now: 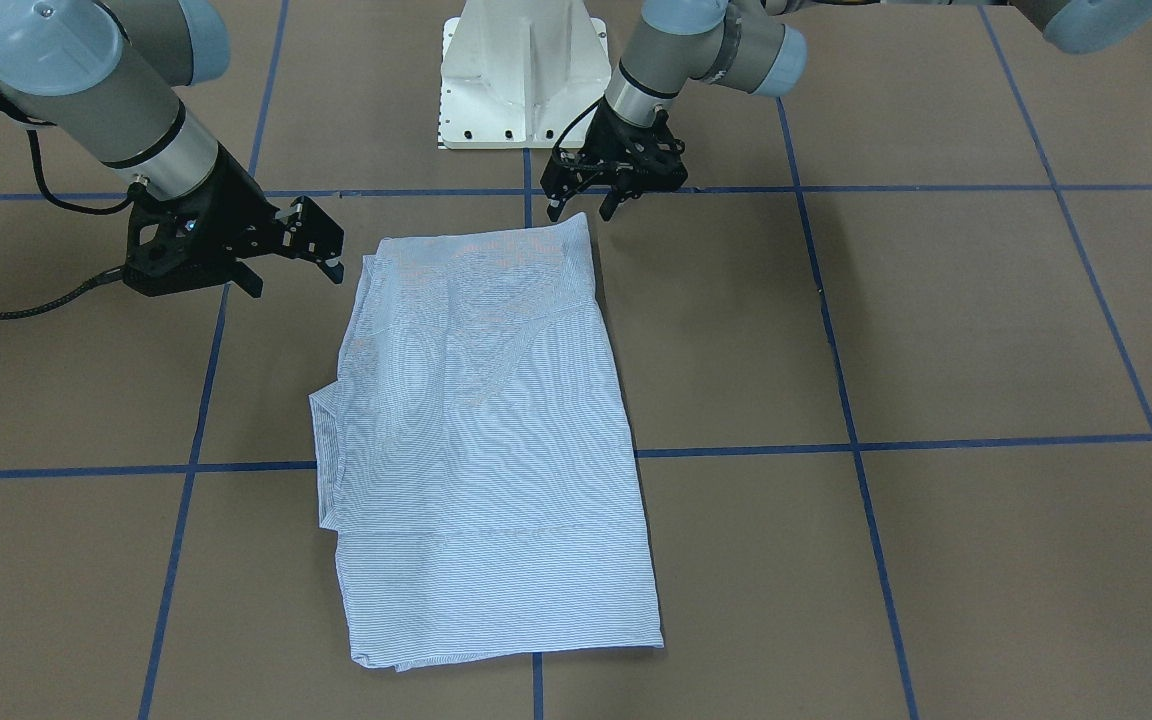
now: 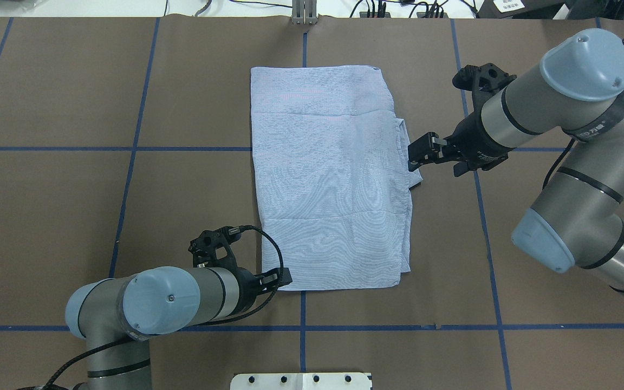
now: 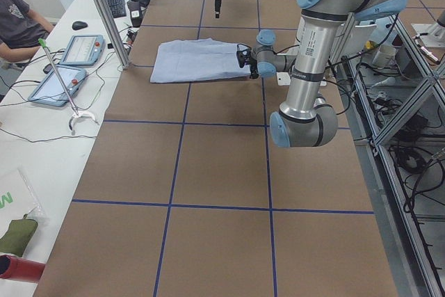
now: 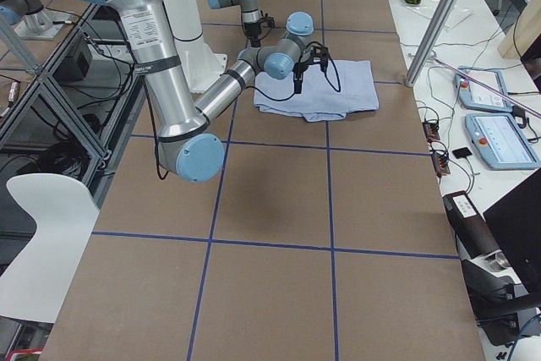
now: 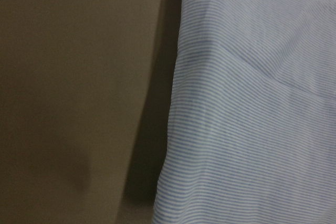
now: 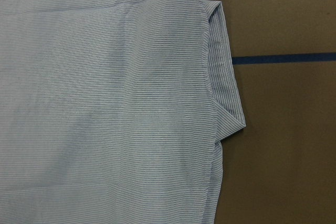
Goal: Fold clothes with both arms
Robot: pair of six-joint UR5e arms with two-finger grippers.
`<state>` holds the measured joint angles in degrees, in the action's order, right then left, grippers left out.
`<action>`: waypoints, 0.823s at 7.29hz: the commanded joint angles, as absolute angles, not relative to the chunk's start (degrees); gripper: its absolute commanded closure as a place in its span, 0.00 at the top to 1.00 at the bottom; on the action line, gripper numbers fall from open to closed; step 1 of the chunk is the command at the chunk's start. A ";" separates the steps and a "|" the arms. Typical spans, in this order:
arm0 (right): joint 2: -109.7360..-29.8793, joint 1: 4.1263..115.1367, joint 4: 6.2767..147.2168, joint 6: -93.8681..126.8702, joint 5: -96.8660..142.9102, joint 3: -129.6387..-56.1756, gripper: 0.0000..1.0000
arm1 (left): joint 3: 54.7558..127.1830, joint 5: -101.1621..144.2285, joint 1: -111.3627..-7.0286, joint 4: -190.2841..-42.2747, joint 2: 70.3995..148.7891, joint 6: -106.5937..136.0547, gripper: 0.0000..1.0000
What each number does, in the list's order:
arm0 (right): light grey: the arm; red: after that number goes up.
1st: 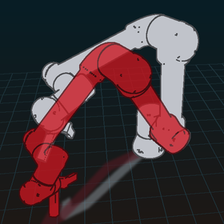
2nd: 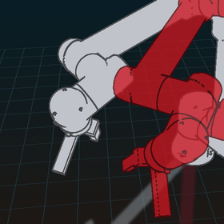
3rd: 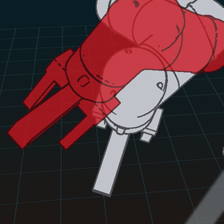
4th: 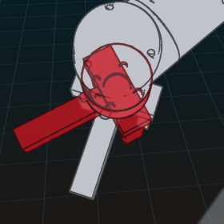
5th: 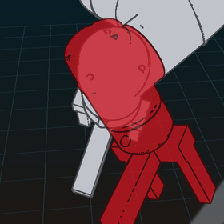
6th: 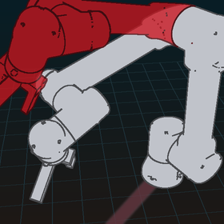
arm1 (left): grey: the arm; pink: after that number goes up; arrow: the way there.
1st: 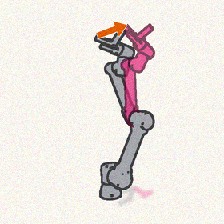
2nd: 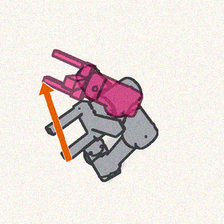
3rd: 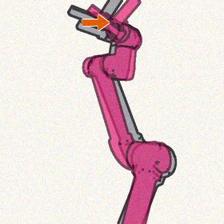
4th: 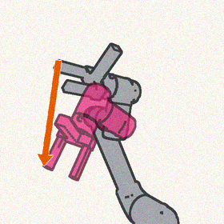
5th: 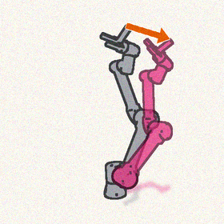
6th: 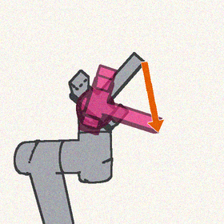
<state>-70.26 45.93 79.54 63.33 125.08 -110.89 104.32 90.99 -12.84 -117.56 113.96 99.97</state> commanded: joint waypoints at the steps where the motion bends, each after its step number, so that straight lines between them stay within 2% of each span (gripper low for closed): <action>1: -70.14 45.97 79.54 63.37 125.07 -110.92 1.00 | 103.36 91.05 -12.66 -117.51 114.43 99.93 0.67; 3: -70.14 45.97 79.54 63.37 124.98 -110.92 1.00 | 103.36 91.05 -12.66 -117.51 114.96 99.93 0.64; 5: -70.22 45.97 79.63 63.28 125.07 -110.83 1.00 | 103.27 90.97 -13.01 -117.51 114.96 99.93 0.49; 6: -70.22 45.97 79.63 63.28 125.07 -110.83 1.00 | 103.18 90.88 -13.18 -117.51 114.96 99.93 0.48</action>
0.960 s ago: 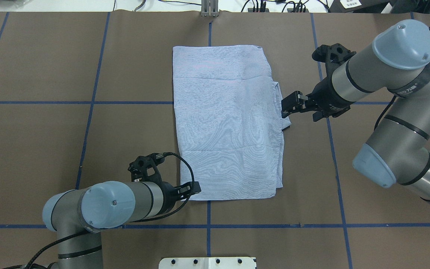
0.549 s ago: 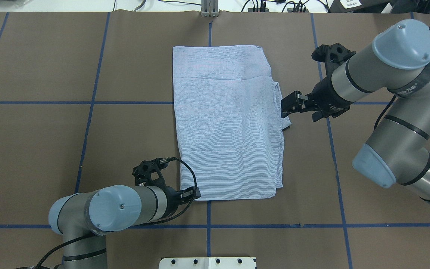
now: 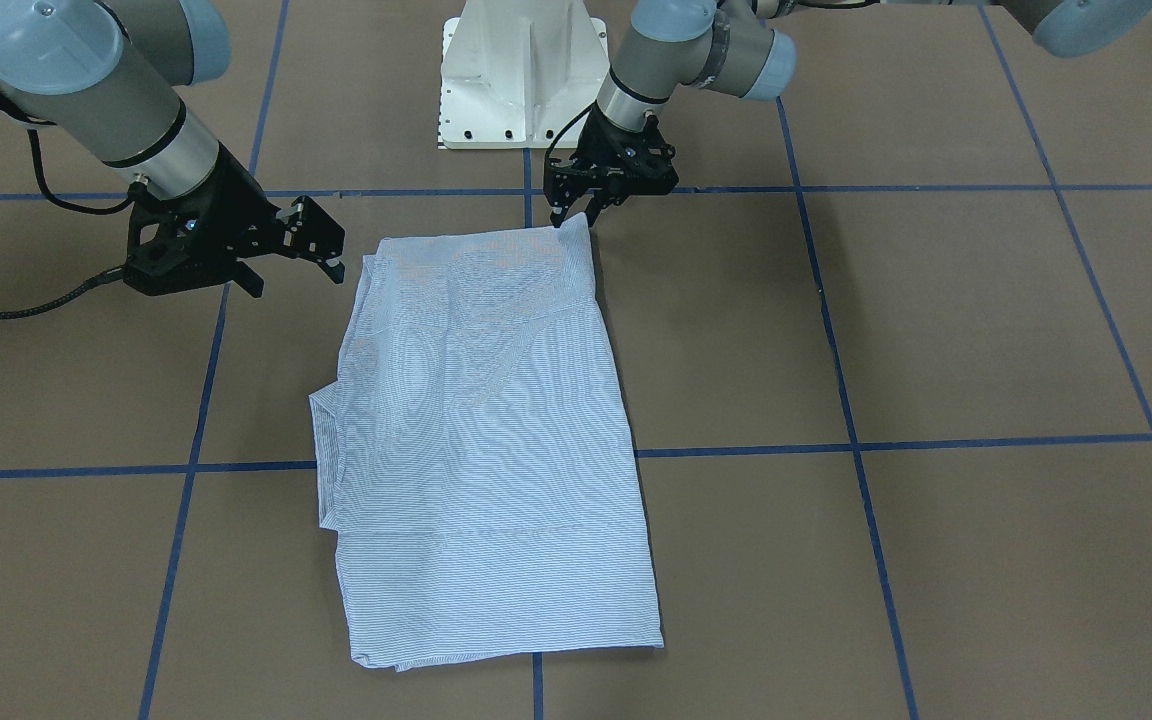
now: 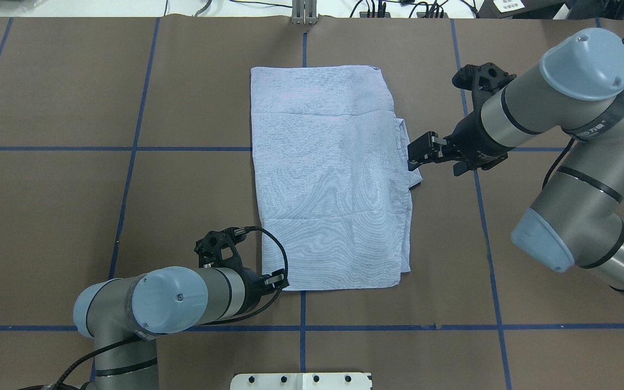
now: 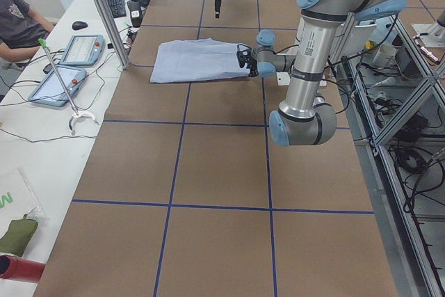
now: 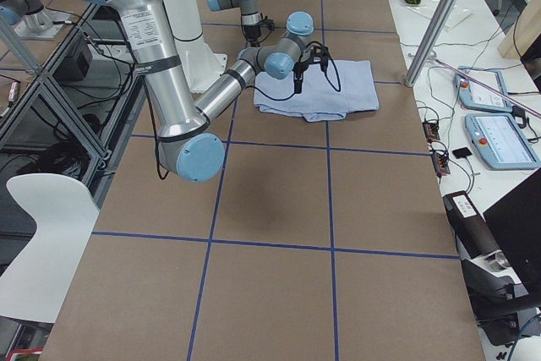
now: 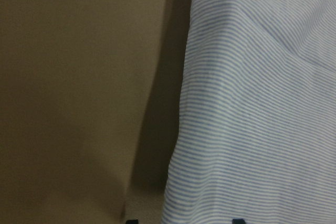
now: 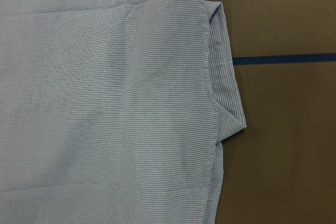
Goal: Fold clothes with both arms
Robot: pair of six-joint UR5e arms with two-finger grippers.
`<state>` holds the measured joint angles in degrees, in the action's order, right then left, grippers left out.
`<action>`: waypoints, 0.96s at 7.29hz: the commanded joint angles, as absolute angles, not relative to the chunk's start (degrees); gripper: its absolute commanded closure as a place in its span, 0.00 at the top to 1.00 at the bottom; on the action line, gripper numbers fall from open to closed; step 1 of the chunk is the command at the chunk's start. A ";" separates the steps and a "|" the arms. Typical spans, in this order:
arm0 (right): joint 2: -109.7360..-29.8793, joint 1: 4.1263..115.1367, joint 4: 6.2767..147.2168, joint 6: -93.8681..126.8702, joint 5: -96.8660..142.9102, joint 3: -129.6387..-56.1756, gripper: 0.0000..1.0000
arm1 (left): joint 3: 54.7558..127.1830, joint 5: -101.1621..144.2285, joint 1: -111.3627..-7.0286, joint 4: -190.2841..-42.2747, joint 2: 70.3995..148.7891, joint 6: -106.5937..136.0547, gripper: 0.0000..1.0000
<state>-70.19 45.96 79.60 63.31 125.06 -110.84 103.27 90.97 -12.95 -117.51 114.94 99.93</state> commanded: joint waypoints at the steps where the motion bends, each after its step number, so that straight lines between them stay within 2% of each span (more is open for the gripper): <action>1: -70.22 45.97 79.54 63.28 125.07 -110.83 1.00 | 103.18 90.88 -13.36 -117.51 114.96 99.93 0.47; 5: -70.22 45.97 79.54 63.28 124.98 -110.83 1.00 | 102.75 90.97 -14.06 -117.51 114.96 99.93 0.41; 7: -70.22 45.97 79.54 63.37 124.81 -110.74 1.00 | 102.31 90.88 -14.15 -117.51 115.22 99.93 0.09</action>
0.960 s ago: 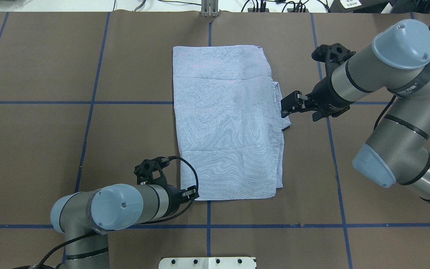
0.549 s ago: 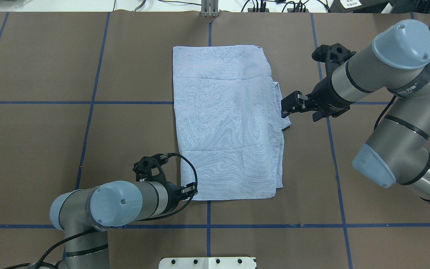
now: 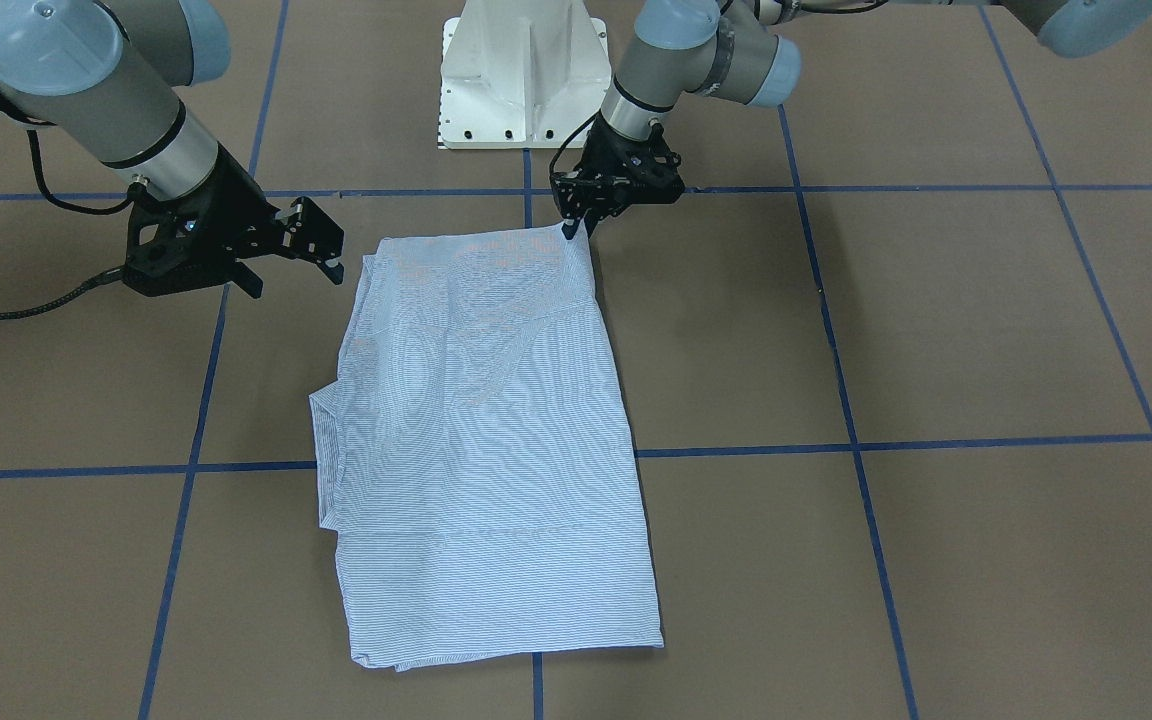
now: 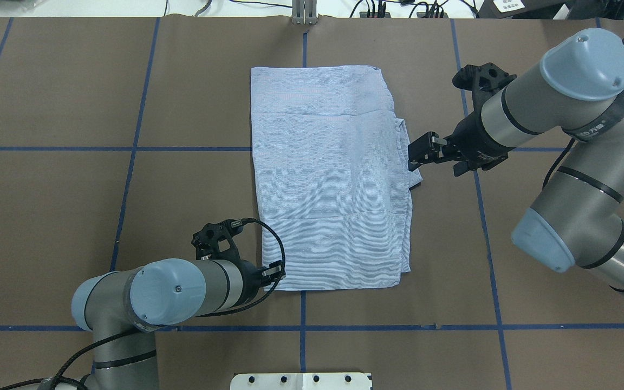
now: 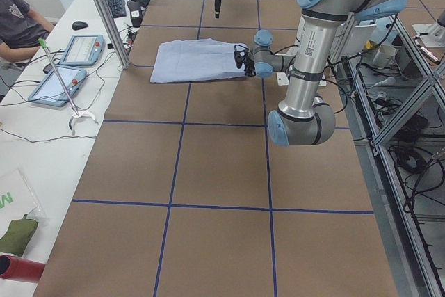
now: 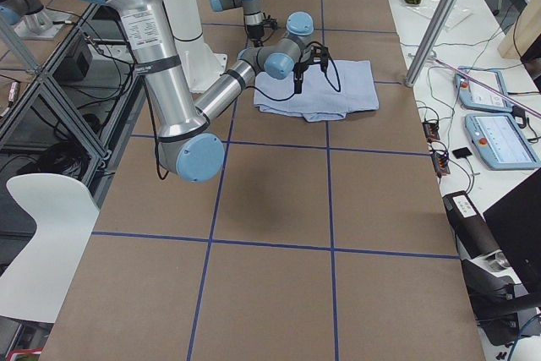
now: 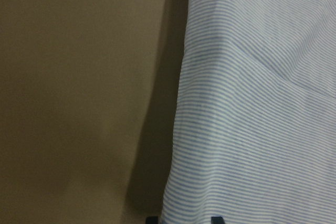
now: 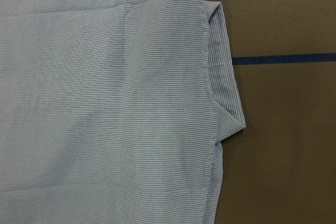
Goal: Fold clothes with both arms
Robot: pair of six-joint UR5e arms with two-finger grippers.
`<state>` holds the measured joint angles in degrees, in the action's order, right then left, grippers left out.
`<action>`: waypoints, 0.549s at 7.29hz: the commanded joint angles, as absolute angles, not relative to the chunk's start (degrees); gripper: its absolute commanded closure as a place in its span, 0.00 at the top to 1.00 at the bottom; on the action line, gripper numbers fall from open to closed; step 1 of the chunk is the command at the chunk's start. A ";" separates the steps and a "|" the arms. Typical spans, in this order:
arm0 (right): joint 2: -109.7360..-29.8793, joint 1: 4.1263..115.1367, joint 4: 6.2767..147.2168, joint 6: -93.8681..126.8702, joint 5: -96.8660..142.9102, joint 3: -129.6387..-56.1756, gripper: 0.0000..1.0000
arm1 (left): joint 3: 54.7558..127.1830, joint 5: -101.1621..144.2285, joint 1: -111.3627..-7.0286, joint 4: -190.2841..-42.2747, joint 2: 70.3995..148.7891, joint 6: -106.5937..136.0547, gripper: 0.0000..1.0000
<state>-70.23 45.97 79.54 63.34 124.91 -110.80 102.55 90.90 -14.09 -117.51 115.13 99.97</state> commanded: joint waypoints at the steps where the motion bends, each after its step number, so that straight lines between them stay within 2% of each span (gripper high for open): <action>1: -70.22 45.88 79.63 63.37 124.80 -110.83 1.00 | 102.39 90.53 -14.15 -117.51 115.31 99.93 0.00; 4: -68.57 40.47 79.54 77.00 119.92 -110.92 1.00 | 103.01 90.62 -14.24 -117.42 115.40 99.93 0.00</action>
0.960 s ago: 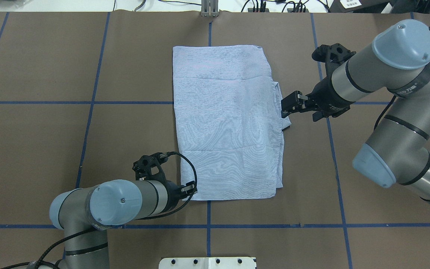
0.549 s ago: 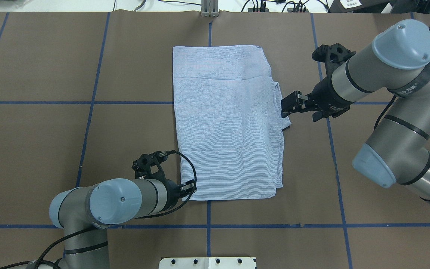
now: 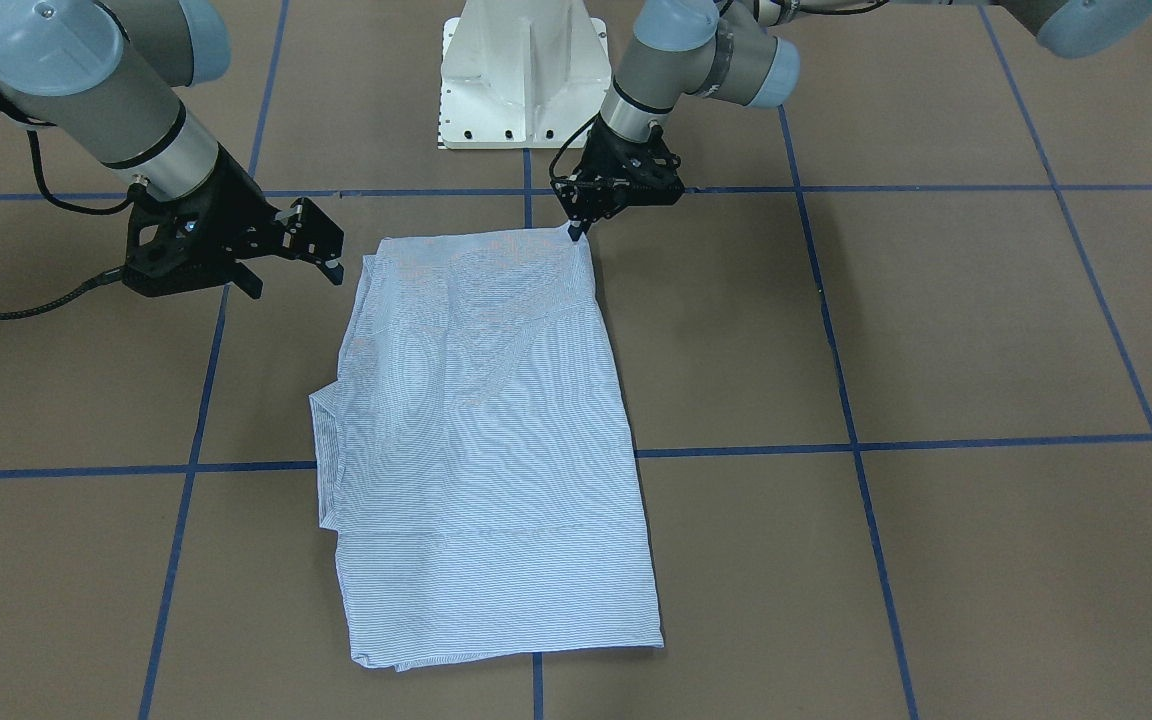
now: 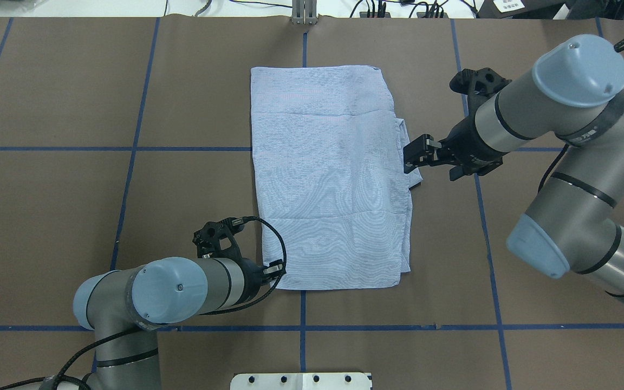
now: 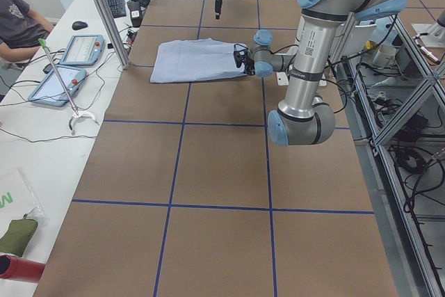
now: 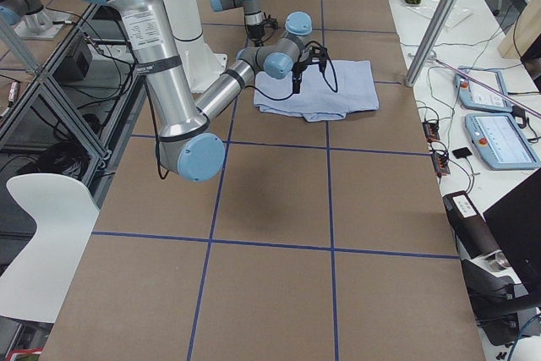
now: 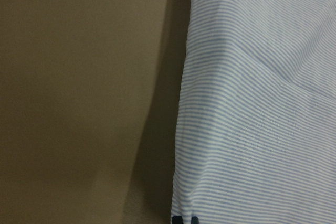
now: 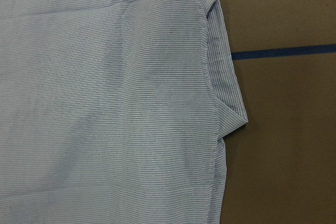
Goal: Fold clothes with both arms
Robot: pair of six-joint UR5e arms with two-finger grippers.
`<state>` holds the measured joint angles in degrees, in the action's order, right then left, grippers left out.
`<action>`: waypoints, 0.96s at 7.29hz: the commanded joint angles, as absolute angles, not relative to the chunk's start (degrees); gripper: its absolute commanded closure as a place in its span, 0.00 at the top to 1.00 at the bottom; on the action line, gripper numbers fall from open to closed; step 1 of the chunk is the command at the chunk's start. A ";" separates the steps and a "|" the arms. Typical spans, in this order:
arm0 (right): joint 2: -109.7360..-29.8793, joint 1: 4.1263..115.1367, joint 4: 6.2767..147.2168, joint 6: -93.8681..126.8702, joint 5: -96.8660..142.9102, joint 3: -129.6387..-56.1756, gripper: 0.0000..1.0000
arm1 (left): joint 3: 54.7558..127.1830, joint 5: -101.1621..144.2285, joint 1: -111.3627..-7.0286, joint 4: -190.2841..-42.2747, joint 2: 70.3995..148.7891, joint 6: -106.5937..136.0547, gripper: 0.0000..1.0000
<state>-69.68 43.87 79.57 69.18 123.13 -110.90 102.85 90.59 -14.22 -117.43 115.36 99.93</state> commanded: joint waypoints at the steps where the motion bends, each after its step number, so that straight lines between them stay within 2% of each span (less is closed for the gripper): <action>1: -67.16 35.91 79.63 82.04 114.31 -110.92 1.00 | 103.09 90.62 -14.50 -117.42 115.40 100.02 0.00; 3: -67.15 29.47 80.15 88.11 107.43 -110.31 1.00 | 103.10 90.62 -15.29 -117.42 115.40 100.11 0.00; 7: -65.92 25.76 88.67 91.41 103.45 -108.38 1.00 | 102.75 90.70 -15.21 -117.42 115.66 100.20 0.00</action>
